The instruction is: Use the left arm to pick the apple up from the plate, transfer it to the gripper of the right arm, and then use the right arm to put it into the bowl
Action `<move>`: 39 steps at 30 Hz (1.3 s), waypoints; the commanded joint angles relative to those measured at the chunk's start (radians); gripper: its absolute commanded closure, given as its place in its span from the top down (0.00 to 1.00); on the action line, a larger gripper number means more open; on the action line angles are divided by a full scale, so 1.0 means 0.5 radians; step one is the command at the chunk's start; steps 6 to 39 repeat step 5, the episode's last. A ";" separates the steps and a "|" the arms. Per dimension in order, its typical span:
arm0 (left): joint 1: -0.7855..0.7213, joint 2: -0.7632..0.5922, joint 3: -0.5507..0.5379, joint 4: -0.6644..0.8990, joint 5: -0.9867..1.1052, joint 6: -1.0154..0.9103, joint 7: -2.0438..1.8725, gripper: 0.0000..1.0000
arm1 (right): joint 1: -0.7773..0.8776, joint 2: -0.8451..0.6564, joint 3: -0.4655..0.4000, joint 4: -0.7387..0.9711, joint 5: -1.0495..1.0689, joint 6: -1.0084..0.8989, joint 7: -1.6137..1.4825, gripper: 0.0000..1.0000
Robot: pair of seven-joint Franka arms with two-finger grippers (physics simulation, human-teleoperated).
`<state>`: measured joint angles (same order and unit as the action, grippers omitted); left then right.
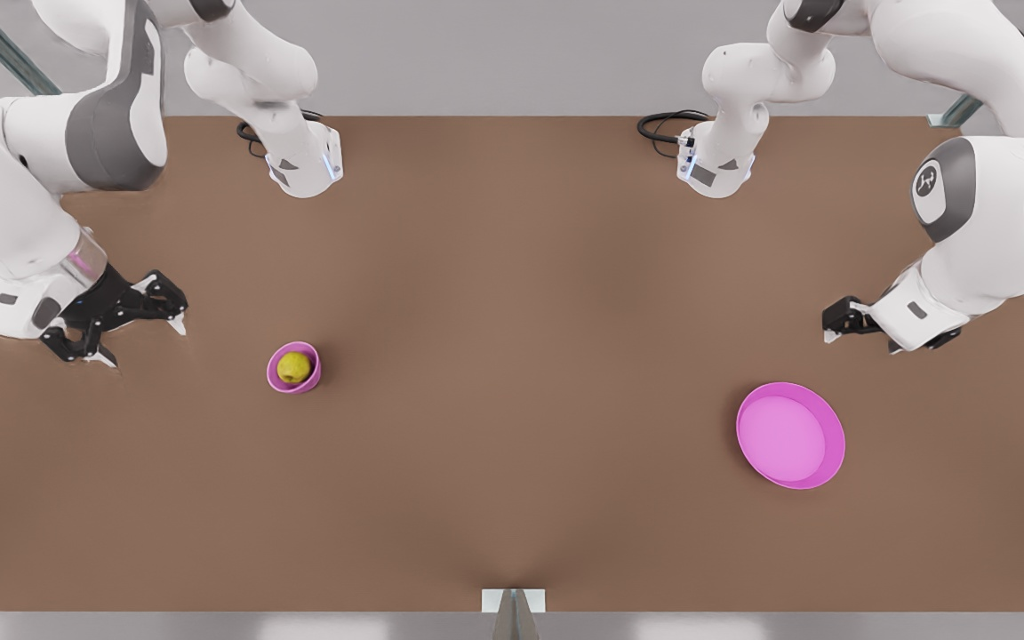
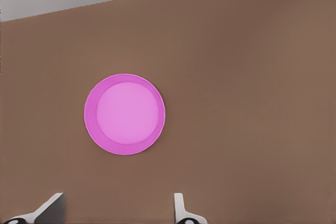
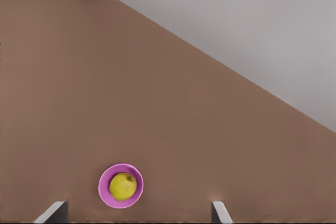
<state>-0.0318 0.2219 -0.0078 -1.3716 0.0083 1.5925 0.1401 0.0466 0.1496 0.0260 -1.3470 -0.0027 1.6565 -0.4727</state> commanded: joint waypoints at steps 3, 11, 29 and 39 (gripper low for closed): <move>-0.016 0.001 -0.003 0.028 0.005 -0.006 -0.424 1.00 | -0.032 0.014 0.009 0.098 -0.102 -0.595 0.926 1.00; -0.016 0.001 -0.003 0.028 0.005 -0.007 -0.424 1.00 | 0.033 0.020 0.000 0.077 -0.096 -0.586 1.148 1.00; -0.016 0.001 -0.003 0.028 0.005 -0.007 -0.424 1.00 | 0.033 0.020 0.000 0.077 -0.096 -0.586 1.148 1.00; -0.016 0.001 -0.003 0.028 0.005 -0.007 -0.424 1.00 | 0.033 0.020 0.000 0.077 -0.096 -0.586 1.148 1.00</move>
